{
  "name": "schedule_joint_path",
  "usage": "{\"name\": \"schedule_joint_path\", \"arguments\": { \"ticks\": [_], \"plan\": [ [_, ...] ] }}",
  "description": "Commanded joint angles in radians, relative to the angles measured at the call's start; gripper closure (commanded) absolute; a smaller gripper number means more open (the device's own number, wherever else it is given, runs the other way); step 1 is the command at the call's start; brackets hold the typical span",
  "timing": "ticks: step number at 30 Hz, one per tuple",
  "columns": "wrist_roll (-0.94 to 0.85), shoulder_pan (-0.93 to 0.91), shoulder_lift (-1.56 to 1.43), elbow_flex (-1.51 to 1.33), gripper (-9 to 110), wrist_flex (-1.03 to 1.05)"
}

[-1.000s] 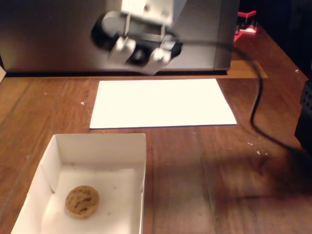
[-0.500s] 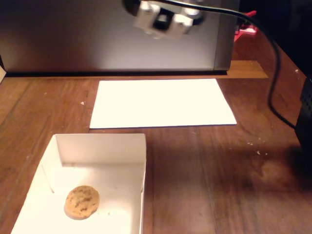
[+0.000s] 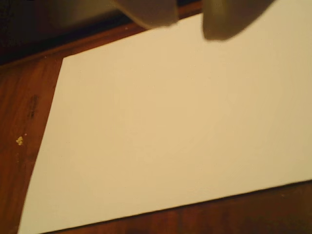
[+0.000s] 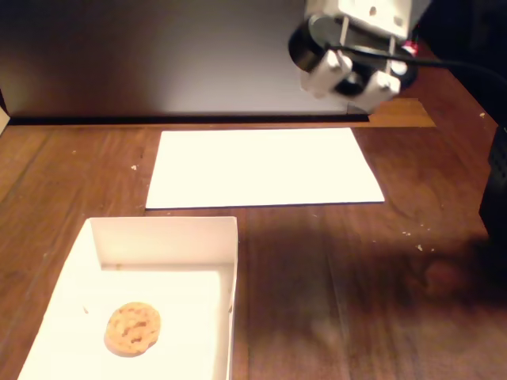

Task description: Grasp a mini cookies block and put it in the white box.

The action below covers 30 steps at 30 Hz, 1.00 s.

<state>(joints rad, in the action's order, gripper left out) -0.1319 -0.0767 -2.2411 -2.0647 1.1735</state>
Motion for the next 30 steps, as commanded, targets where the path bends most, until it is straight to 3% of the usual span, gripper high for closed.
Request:
{"name": "schedule_joint_path", "arguments": {
  "ticks": [1, 10, 19, 30],
  "plan": [
    [0.025, 0.006, -0.106, -0.06, 101, -0.054],
    [0.19, 0.003, -0.216, -0.29, 101, -0.117],
    [0.158, -0.015, -0.336, -0.457, 102, -0.14],
    [0.12, 0.018, -0.811, -0.862, 102, -0.202]
  ]
}}
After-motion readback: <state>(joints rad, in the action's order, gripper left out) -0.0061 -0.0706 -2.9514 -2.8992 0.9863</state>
